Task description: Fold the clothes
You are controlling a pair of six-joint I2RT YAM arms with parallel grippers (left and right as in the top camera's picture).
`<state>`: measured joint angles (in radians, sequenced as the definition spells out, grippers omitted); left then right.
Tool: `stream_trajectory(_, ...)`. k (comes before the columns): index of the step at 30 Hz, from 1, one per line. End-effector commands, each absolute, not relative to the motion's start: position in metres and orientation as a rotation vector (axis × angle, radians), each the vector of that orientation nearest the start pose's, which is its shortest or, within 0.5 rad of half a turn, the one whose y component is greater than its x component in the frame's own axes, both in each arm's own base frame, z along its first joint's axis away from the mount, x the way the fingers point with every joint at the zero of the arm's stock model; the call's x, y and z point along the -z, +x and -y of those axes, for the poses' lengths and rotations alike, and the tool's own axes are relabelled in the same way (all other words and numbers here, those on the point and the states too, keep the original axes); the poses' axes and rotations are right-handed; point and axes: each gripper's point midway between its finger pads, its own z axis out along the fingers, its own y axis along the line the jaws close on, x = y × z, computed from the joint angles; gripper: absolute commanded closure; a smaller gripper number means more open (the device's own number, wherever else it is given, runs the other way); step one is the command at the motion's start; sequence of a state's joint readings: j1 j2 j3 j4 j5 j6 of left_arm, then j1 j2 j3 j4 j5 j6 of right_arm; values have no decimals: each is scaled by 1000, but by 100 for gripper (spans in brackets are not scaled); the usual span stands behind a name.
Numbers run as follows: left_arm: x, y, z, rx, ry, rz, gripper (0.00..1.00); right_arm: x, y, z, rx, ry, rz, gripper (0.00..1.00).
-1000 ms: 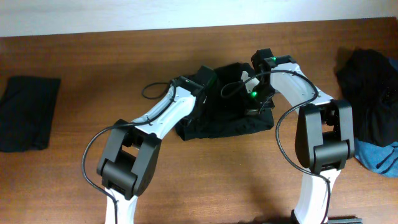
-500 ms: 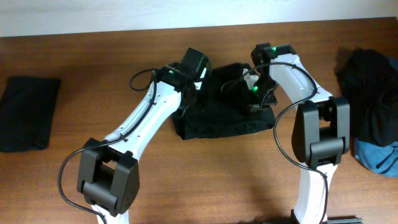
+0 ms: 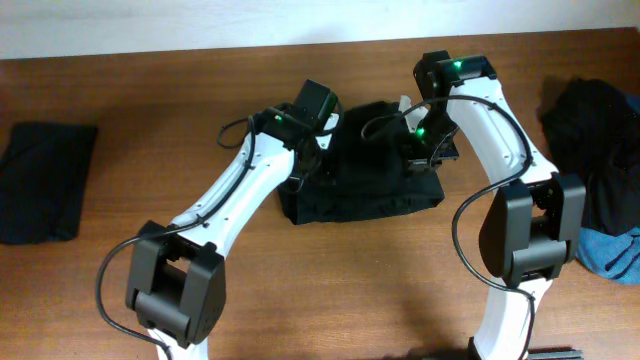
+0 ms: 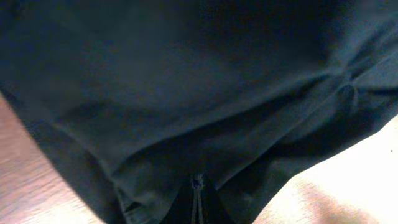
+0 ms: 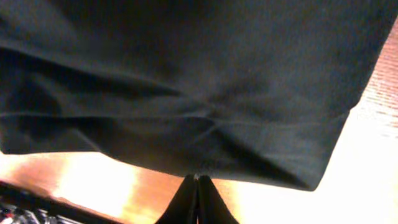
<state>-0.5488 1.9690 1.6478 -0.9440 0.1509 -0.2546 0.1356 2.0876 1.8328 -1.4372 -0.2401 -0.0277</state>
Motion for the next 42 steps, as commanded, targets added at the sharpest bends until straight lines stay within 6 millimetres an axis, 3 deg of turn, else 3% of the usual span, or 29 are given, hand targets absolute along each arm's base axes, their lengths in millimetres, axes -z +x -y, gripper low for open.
stream_trajectory(1, -92, 350, 266, 401, 499, -2888, 99, -103, 360, -87, -353, -237, -3247, 96)
stream_trajectory(6, -79, 342, 280, 415, 551, -2864, 99, -89, 354, -82, -310, -227, -3279, 96)
stream_trajectory(11, -64, 340, 283, 421, 561, -2847, 99, -73, 360, -80, -280, -233, -3249, 96)
stream_trajectory(26, -10, 307, 249, 287, 547, -2967, 99, -16, 344, -55, -131, -164, -3283, 96)
stream_trajectory(31, -8, 313, 238, 212, 525, -2958, 98, 3, 344, -45, -142, -114, -3257, 96)
stream_trajectory(37, -11, 317, 233, 211, 498, -2961, 99, -5, 350, -42, -144, -100, -3248, 96)
stream_trajectory(39, -20, 323, 234, 218, 489, -2949, 99, -13, 352, -43, -146, -99, -3251, 96)
stream_trajectory(42, -52, 337, 236, 241, 463, -2908, 99, -32, 360, -44, -150, -101, -3244, 96)
